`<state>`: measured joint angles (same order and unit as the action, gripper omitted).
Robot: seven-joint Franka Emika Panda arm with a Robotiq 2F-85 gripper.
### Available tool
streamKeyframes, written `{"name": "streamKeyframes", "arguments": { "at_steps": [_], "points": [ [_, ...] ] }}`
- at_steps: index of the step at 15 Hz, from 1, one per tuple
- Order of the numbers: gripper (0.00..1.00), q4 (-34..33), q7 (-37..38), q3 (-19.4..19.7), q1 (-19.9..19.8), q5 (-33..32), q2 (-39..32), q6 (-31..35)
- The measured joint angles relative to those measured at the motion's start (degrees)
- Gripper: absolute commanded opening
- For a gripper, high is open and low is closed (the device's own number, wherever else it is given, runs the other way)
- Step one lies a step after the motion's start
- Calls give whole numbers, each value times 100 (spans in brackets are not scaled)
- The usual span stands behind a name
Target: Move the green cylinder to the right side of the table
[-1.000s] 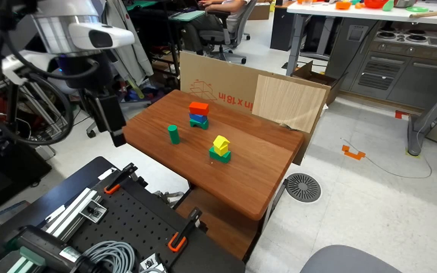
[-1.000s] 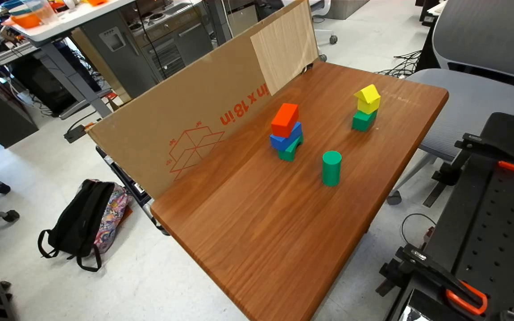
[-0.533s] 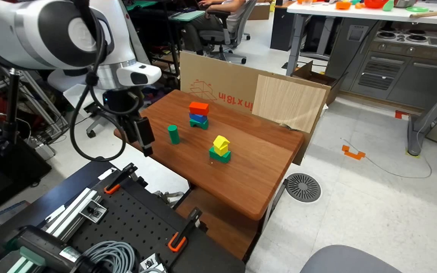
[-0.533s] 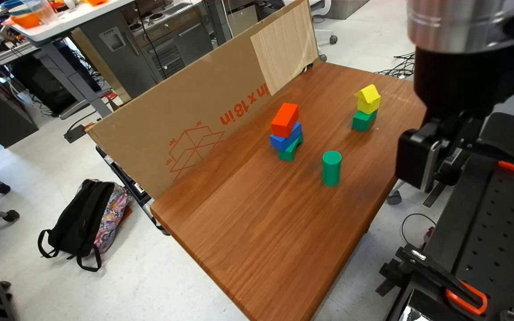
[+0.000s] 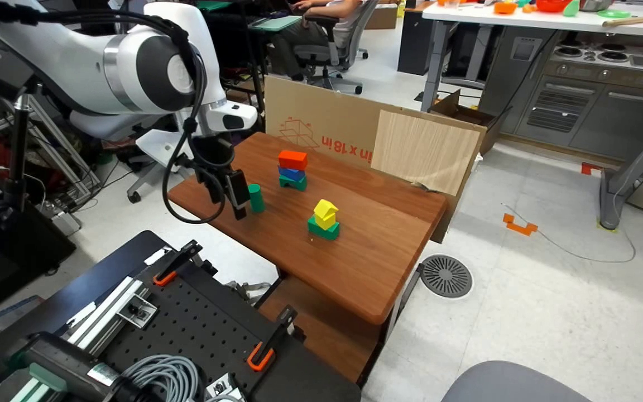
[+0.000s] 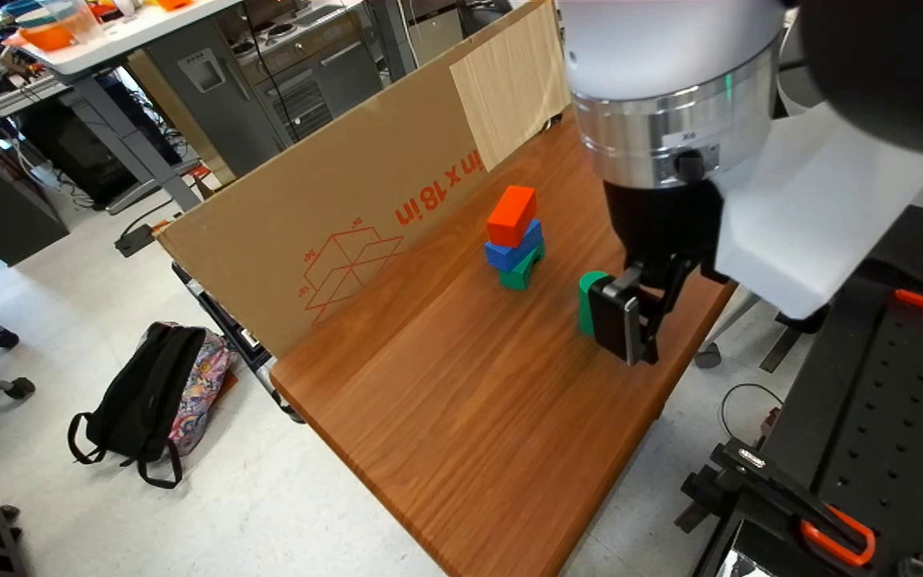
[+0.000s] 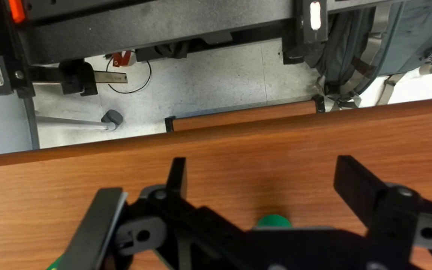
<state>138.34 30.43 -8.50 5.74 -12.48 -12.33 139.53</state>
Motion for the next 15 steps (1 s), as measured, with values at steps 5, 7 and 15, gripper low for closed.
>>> {"name": "streamKeyframes", "arguments": {
  "at_steps": [5, 7, 15],
  "points": [
    [100, -543, 4, 345, 351, -13, -563, 0],
    [100, -693, 4, 428, 440, -13, -696, -1],
    [100, -1058, -4, 596, 627, -13, -936, -2]
  ]
}}
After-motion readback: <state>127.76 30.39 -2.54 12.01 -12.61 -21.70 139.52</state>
